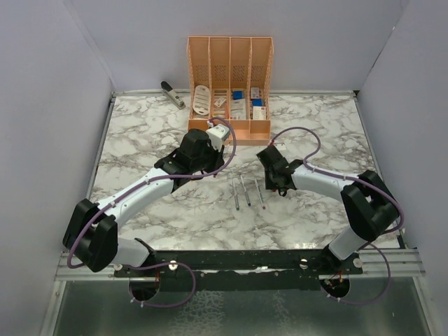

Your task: Insert the pens into the pen caps

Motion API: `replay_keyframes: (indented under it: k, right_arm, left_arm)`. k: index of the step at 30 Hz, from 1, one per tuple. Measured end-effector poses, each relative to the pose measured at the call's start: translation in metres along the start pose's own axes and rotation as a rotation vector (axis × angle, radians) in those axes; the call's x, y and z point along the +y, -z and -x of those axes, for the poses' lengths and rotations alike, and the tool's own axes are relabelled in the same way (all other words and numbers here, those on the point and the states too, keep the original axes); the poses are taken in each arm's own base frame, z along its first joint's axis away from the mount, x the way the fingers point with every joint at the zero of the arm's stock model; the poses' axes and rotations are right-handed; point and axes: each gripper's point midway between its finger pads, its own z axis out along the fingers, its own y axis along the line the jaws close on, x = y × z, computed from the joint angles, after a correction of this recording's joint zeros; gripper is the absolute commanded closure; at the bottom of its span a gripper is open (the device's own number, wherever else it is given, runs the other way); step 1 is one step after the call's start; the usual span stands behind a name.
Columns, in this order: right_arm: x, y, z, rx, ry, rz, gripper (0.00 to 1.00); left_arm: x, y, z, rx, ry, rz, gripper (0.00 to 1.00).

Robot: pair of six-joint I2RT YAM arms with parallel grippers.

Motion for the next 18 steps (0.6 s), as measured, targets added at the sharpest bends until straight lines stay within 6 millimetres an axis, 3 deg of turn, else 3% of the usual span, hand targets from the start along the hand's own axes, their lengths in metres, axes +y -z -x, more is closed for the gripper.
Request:
replay_keyframes:
  k: [18]
  right_arm:
    - [-0.0029,-0.0005,-0.0029,0.009,-0.019,-0.019,0.7]
  left_arm:
    - [-0.0038,-0.002,-0.0027,0.01,-0.007,-0.027,1.0]
